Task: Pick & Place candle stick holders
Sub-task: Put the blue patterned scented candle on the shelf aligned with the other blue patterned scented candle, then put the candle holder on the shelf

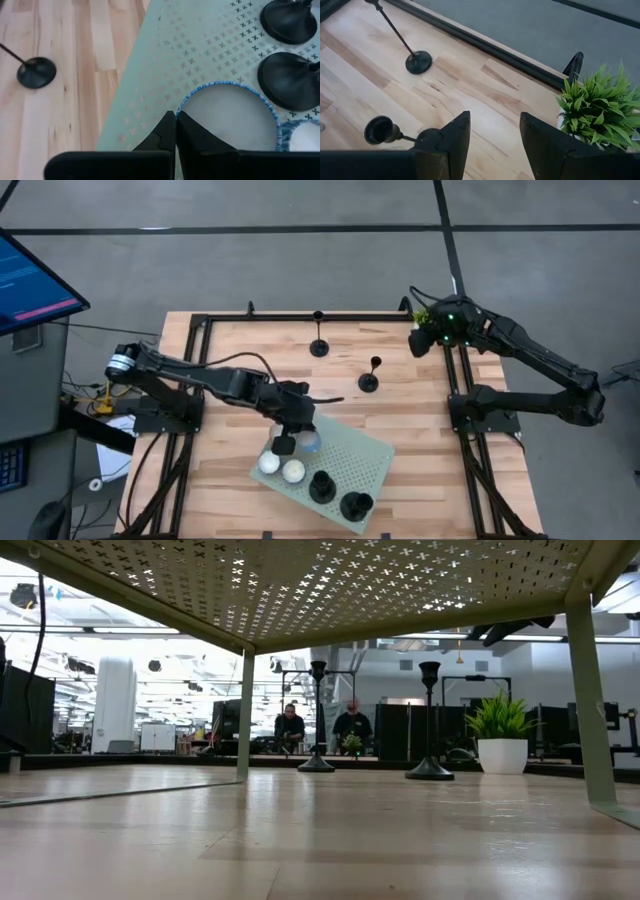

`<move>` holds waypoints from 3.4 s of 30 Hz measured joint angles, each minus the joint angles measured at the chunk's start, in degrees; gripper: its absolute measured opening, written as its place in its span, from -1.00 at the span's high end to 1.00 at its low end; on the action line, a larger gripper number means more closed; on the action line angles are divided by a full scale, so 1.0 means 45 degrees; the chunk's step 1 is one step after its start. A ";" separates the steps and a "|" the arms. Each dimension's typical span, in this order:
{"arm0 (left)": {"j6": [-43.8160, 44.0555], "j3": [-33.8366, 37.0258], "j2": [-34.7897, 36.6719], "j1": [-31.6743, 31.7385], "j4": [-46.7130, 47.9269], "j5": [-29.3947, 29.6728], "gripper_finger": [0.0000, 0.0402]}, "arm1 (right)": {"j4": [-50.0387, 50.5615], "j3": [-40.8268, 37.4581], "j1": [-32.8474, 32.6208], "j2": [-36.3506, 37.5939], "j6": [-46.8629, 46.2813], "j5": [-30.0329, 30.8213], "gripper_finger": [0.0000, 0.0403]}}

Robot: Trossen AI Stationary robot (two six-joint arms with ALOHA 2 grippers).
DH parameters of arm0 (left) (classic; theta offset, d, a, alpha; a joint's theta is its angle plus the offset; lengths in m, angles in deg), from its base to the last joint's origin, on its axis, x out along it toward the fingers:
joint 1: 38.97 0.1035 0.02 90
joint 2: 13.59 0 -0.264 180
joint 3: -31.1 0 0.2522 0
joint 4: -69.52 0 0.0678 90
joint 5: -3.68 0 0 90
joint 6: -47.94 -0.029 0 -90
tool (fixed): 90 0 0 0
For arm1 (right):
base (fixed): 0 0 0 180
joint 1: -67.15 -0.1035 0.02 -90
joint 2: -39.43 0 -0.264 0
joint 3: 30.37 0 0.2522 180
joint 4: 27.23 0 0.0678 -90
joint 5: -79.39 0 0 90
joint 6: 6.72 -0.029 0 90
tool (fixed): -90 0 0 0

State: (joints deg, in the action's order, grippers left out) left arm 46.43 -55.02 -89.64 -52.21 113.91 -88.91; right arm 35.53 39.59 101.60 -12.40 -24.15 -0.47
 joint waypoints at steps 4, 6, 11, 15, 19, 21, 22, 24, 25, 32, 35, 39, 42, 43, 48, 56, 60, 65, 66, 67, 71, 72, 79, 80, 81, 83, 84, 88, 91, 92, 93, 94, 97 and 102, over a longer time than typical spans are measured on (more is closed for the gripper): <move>-0.0097 -0.0039 -0.0107 0.0002 0.0140 0.0012 1.00 | 0.0077 0.0000 0.0005 -0.0002 0.0053 0.0005 0.19; -0.0343 -0.0034 -0.0181 0.0000 0.0128 0.0033 1.00 | 0.0070 0.0000 0.0005 0.0000 0.0163 0.0010 0.19; -0.0609 -0.0034 -0.0302 0.0000 0.0107 0.0136 1.00 | 0.0088 0.0000 0.0005 0.0000 0.0226 0.0015 0.19; -0.0614 -0.0034 -0.0277 0.0000 0.0098 0.0136 0.99 | 0.0116 0.0000 0.0005 0.0000 0.0241 0.0019 0.19; -0.0613 -0.0034 -0.0274 0.0000 0.0099 0.0109 0.95 | 0.0116 0.0000 0.0005 0.0000 0.0242 0.0034 0.19; -0.0614 -0.0034 -0.0272 0.0003 0.0098 -0.0012 0.93 | 0.0121 0.0000 0.0005 0.0000 0.0242 0.0049 0.19; -0.0614 -0.0034 -0.0275 0.0000 0.0107 -0.0029 0.93 | 0.0133 0.0000 0.0005 0.0000 0.0244 0.0049 0.19; -0.0614 -0.0034 -0.0272 0.0000 0.0102 -0.0058 0.92 | 0.0145 0.0000 0.0005 0.0000 0.0247 0.0049 0.19; -0.0614 -0.0034 -0.0272 0.0000 0.0102 -0.0058 0.92 | 0.0145 0.0000 0.0005 0.0000 0.0246 0.0049 0.19; -0.0614 -0.0029 -0.0272 0.0000 0.0102 -0.0116 0.91 | 0.0159 0.0000 0.0015 0.0000 0.0344 0.0049 0.19; -0.0609 -0.0029 -0.0272 0.0000 0.0099 -0.0203 0.87 | 0.0157 0.0000 0.0013 0.0000 0.0354 0.0049 0.19; -0.0609 -0.0029 -0.0272 0.0000 0.0097 -0.0487 0.81 | 0.0165 0.0000 0.0010 0.0000 0.0577 0.0049 0.19; -0.0590 -0.0029 -0.0272 0.0000 0.0097 -0.0500 0.77 | 0.0170 0.0000 0.0010 0.0000 0.0577 0.0049 0.19; -0.0572 -0.0029 -0.0272 0.0000 0.0097 -0.0500 0.76 | 0.0170 0.0000 0.0010 0.0000 0.0577 0.0049 0.19; -0.0566 -0.0020 0.0036 0.0030 0.0040 -0.0365 0.69 | 0.0157 0.0000 0.0010 0.0000 0.0679 0.0044 0.19; 0.0491 -0.0599 0.1283 0.0289 -0.0050 0.1167 0.62 | -0.1444 0.0000 0.0002 0.0000 0.1351 -0.0402 0.13; 0.1404 -0.0799 0.2270 0.0381 -0.0138 0.3040 0.62 | -0.3422 0.0000 0.0005 -0.0334 0.1675 -0.1089 -0.07; 0.1515 -0.0842 0.3785 0.0364 -0.1088 0.5712 0.62 | -0.4449 0.0319 0.0000 -0.1492 0.1784 -0.1930 -0.28; 0.1603 -0.0845 0.4095 0.0364 -0.1221 0.6178 0.62 | -0.4425 0.0434 0.0000 -0.1797 0.1898 -0.2087 -0.30; 0.1798 -0.0844 0.4375 0.0363 -0.1308 0.6619 0.62 | -0.4425 0.0527 0.0000 -0.2087 0.1994 -0.2296 -0.31; 0.2096 -0.0845 0.5529 0.0364 -0.1389 0.7430 0.62 | -0.4699 0.0792 0.0000 -0.3135 0.2355 -0.2948 -0.32; 0.2096 -0.0850 0.5771 0.0364 -0.1384 0.7628 0.62 | -0.4942 0.0895 0.0000 -0.3394 0.2417 -0.2968 -0.32; 0.1561 -0.0850 0.6734 0.0364 -0.1388 0.8656 0.62 | -0.5495 0.2592 0.0005 -0.5420 0.3008 -0.2953 -0.32; 0.1441 -0.0850 0.6792 0.0364 -0.1384 0.8738 0.62 | -0.5582 0.2894 0.0002 -0.5756 0.3071 -0.2960 -0.32; 0.1353 -0.0850 0.6819 0.0364 -0.1384 0.8845 0.62 | -0.5652 0.3233 0.0001 -0.6131 0.3224 -0.2963 -0.32; 0.1112 -0.0850 0.6834 0.0359 -0.1384 0.8997 0.62 | -0.5646 0.3928 0.0000 -0.6943 0.3573 -0.3007 -0.32; 0.1072 -0.0850 0.6825 0.0359 -0.1384 0.9036 0.62 | -0.5584 0.4275 0.0000 -0.7360 0.3685 -0.3115 -0.32; 0.1060 -0.0850 0.6789 0.0364 -0.1368 0.9054 0.62 | -0.5410 0.5538 -0.0116 -0.8798 0.3902 -0.3975 -0.32; 0.1061 -0.0850 0.6776 0.0359 -0.1330 0.9049 0.62 | -0.5305 0.6297 -0.0426 -0.9629 0.3977 -0.4182 -0.32; 0.1061 -0.0850 0.6776 0.0359 -0.1331 0.9054 0.62 | -0.5287 0.6496 -0.0537 -0.9853 0.3986 -0.4182 -0.32; 0.1061 -0.0850 0.6776 0.0359 -0.1331 0.9052 0.62 | -0.5260 0.6717 -0.0669 -1.0084 0.4002 -0.4174 -0.32; 0.1061 -0.0850 0.6776 0.0359 -0.1335 0.9054 0.62 | -0.5232 0.6946 -0.0784 -1.0303 0.4003 -0.4141 -0.32; 0.1061 -0.0850 0.6776 0.0362 -0.1333 0.9051 0.62 | -0.4641 0.7488 -0.1032 -1.0776 0.4005 -0.3931 -0.32; 0.1061 -0.0850 0.6776 0.0362 -0.1335 0.9049 0.62 | -0.4174 0.7932 -0.1259 -1.1498 0.3900 -0.3841 -0.48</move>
State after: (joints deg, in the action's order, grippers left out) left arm 51.20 -58.84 -59.15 -50.58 107.90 -48.19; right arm 16.75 75.29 95.94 -64.14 -6.60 -17.76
